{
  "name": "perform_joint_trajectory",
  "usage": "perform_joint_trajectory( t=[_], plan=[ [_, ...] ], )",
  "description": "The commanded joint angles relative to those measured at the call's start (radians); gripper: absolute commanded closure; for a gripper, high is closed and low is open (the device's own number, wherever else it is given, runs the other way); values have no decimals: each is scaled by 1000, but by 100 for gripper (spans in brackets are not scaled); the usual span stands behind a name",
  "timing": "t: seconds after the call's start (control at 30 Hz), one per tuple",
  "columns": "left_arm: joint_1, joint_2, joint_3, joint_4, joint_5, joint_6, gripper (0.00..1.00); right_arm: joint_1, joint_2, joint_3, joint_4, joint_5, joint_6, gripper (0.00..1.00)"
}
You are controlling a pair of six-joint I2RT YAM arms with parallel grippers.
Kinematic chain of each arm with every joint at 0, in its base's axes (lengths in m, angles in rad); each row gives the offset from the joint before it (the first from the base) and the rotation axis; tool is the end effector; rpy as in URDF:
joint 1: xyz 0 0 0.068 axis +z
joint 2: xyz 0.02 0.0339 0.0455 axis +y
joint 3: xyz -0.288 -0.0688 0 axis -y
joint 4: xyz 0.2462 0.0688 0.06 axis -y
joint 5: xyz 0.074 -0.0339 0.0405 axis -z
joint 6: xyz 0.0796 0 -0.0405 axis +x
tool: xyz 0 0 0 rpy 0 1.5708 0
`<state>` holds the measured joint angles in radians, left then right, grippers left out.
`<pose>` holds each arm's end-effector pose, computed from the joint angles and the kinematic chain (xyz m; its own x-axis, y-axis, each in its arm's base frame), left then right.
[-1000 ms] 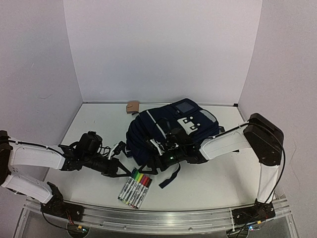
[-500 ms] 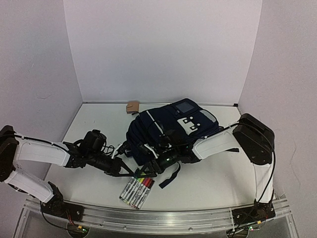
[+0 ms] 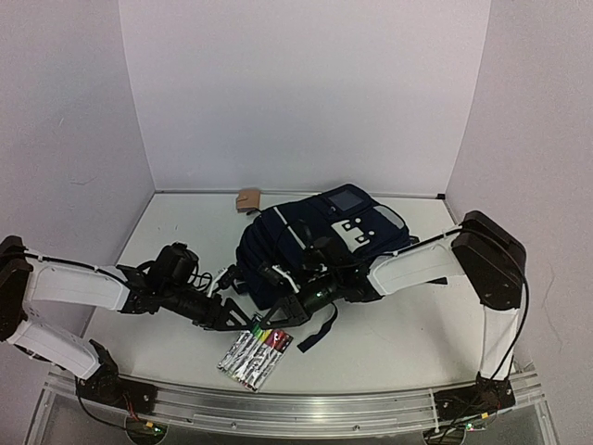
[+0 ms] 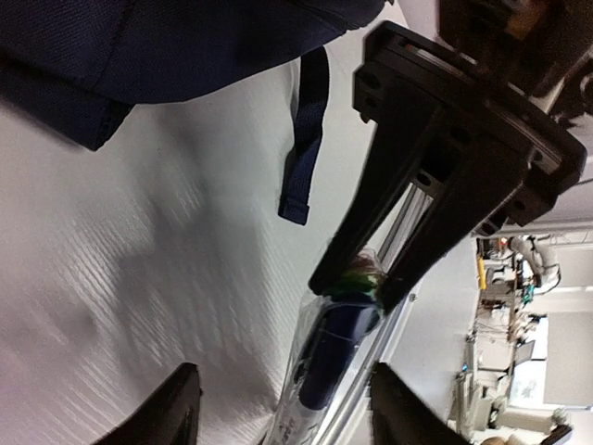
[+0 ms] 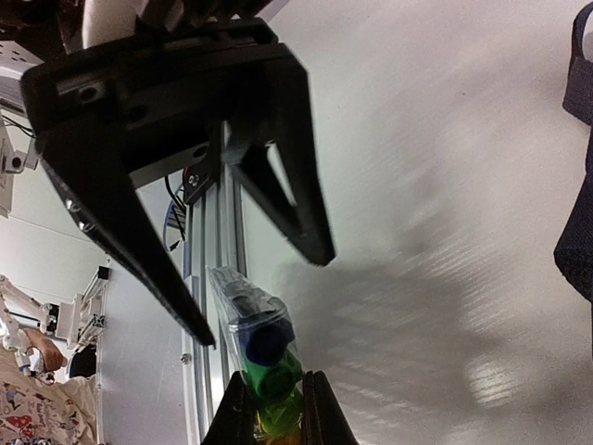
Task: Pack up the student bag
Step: Pick up the stationery from the center of the board.
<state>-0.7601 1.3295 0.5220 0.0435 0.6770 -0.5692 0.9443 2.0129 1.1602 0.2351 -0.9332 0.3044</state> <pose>0.1562 -0.2173 0.1626 -0.8885 0.2650 -0.3746 0.4583 0.4702 -0.7542 0.2116 0.4015 0.1576 -0.5836 -0.5020 -0.6383 -0.7247 -0.0327 0.6883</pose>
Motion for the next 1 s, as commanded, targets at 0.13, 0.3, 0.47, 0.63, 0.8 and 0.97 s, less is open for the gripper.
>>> perform_joint_trajectory(
  t=[0.13, 0.3, 0.47, 0.63, 0.8, 0.97],
  plan=[
    [-5, -75, 24, -100, 98, 61, 24, -19, -159, -7, 1, -5, 21, 100],
    [-5, -42, 54, -126, 133, 86, 44, -21, -170, 24, -35, 5, 16, 100],
    [-5, -47, 73, -121, 123, 67, 97, -21, -201, 50, -117, 145, -14, 82],
    [5, -114, 77, -157, -41, 5, 100, -21, -276, 115, -280, 376, -84, 34],
    [82, -188, 113, -211, -97, -34, 100, -21, -328, 214, -408, 650, -123, 12],
    [278, -201, 227, -373, -31, -29, 100, -17, -252, 356, -497, 1058, -159, 6]
  ],
)
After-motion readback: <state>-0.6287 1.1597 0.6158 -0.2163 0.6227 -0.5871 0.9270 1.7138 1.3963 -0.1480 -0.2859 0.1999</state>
